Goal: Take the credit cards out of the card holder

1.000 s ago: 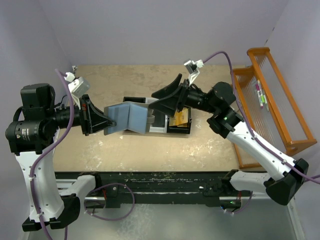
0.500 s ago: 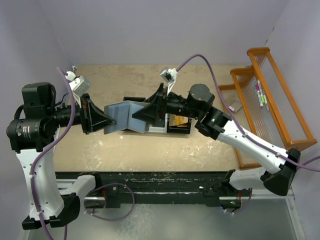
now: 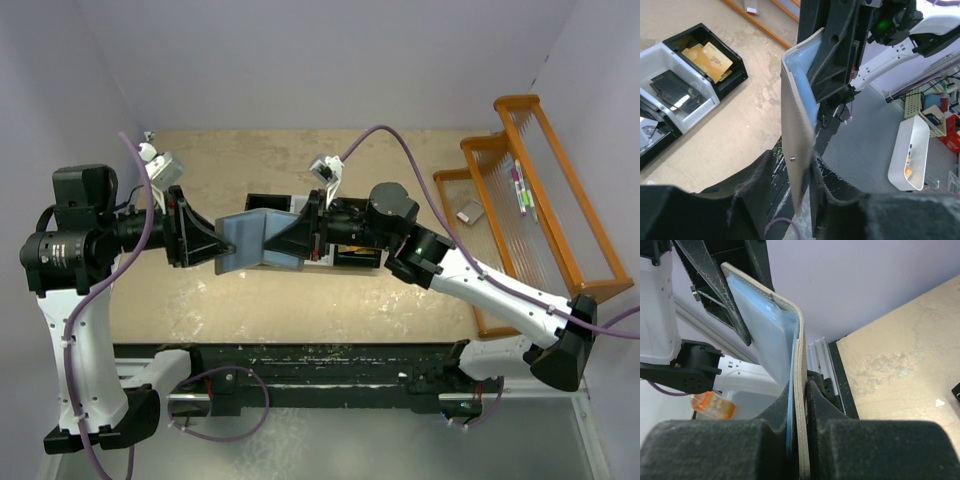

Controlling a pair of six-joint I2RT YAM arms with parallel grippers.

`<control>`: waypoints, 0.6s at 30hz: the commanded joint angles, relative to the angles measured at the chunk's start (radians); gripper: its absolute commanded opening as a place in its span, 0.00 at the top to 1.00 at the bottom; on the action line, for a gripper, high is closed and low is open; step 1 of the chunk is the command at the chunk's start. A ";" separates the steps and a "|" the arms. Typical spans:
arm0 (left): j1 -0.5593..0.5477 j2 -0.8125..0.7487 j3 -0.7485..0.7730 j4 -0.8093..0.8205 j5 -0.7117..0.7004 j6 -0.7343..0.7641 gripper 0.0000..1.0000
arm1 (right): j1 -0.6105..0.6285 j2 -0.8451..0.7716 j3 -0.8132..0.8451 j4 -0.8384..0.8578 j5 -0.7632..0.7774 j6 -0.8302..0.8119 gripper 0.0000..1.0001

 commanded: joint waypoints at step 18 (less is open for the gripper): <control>-0.002 -0.005 0.009 -0.094 0.197 0.148 0.57 | -0.014 -0.047 -0.043 0.170 -0.114 0.065 1.00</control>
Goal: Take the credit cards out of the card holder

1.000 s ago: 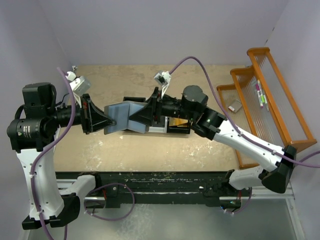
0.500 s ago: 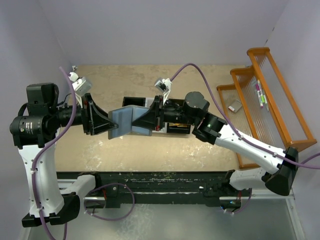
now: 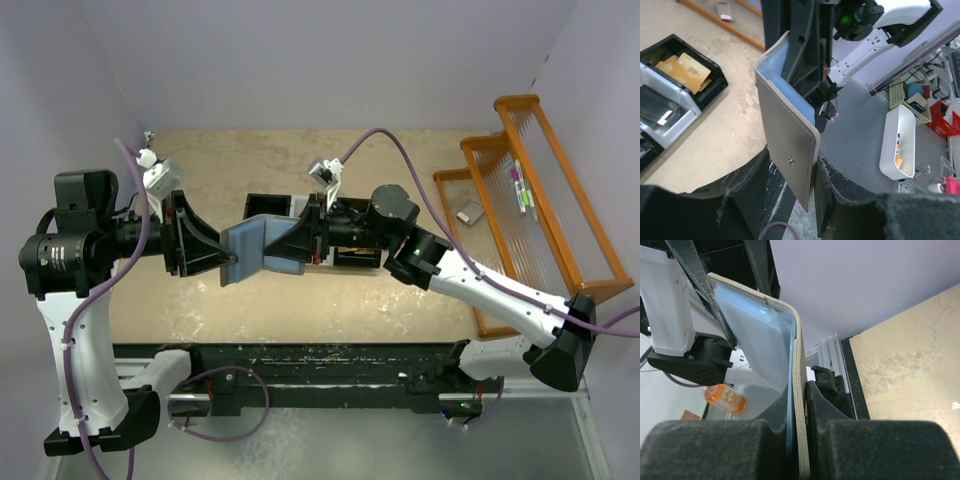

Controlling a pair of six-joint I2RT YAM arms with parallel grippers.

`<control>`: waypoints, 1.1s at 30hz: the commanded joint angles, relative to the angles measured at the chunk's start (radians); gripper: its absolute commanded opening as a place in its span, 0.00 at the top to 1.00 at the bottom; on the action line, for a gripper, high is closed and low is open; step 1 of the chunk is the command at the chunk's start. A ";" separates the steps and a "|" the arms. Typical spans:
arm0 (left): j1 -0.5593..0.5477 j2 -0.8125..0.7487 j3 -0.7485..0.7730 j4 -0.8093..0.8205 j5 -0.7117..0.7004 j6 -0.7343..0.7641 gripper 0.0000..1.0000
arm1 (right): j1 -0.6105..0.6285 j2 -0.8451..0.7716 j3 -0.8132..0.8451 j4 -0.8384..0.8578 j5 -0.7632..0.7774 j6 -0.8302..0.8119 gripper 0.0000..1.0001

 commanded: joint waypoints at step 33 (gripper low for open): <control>-0.001 -0.079 -0.154 0.239 -0.034 -0.231 0.54 | -0.006 -0.019 -0.007 0.179 -0.093 0.101 1.00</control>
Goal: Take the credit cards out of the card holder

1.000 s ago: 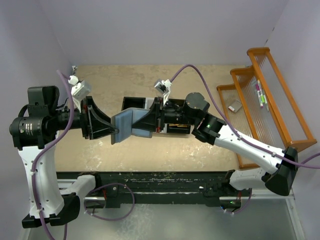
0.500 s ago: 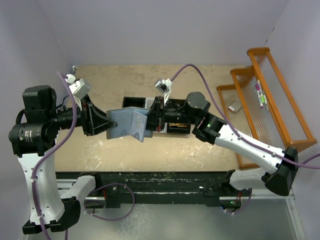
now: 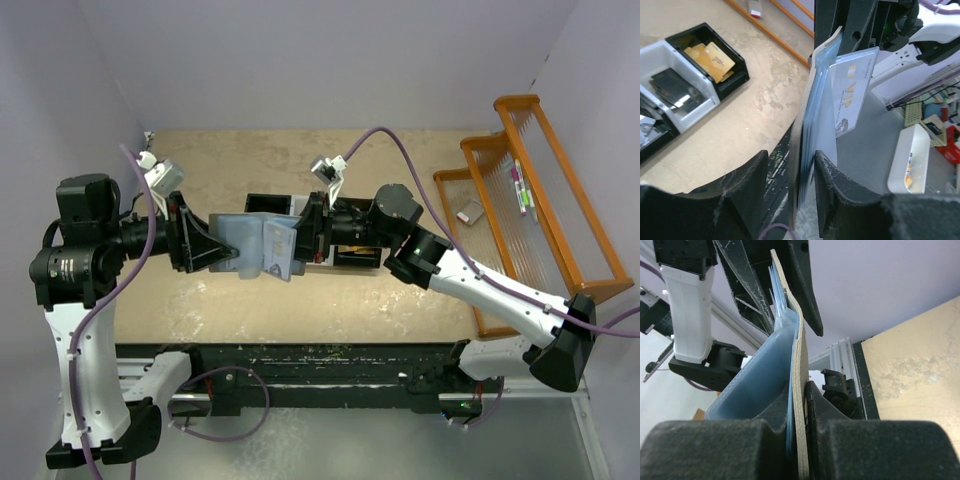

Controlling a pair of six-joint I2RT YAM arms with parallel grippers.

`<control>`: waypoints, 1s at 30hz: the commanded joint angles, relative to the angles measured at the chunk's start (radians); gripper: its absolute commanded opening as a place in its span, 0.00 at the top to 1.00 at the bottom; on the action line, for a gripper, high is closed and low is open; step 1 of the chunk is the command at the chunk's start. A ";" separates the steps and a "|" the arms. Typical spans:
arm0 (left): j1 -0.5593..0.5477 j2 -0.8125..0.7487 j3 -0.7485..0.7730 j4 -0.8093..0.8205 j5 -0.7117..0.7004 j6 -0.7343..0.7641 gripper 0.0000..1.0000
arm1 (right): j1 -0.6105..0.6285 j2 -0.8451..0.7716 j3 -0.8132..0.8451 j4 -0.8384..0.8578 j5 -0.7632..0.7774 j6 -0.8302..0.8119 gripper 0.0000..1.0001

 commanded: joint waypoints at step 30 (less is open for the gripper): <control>-0.002 0.038 0.121 0.011 0.005 -0.062 1.00 | -0.051 -0.040 0.003 -0.004 -0.028 0.011 0.75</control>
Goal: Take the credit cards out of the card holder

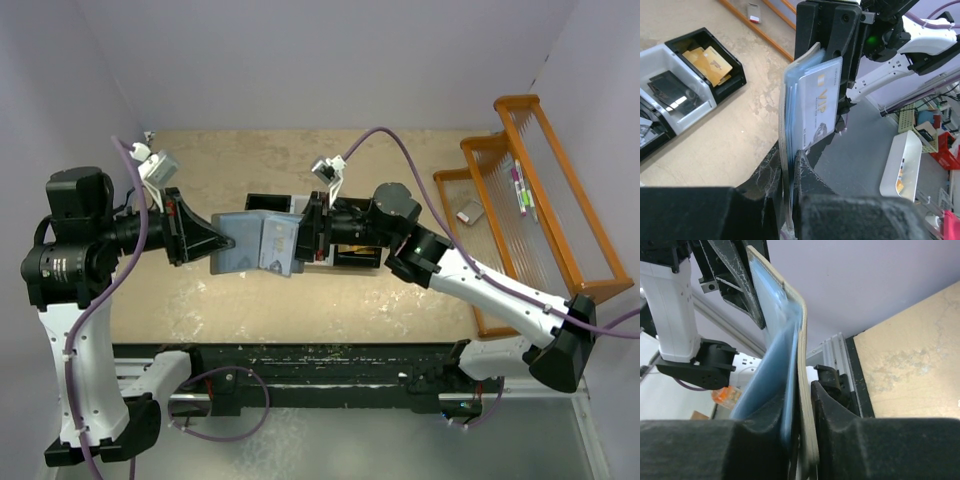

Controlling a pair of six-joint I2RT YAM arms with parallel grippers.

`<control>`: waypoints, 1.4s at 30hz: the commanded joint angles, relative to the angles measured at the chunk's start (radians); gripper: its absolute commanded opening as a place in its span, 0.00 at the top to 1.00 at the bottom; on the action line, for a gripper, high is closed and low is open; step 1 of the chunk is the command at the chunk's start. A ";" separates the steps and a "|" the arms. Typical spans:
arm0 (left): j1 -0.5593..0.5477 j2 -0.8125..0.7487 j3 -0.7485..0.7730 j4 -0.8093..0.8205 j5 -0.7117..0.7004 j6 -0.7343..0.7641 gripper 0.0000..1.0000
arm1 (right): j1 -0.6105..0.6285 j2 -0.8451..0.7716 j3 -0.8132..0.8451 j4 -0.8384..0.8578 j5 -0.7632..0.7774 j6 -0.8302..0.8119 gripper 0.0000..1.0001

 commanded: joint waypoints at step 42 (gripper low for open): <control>-0.058 0.126 0.125 -0.285 0.042 0.499 1.00 | -0.012 0.492 0.935 -0.851 -0.373 -0.767 0.20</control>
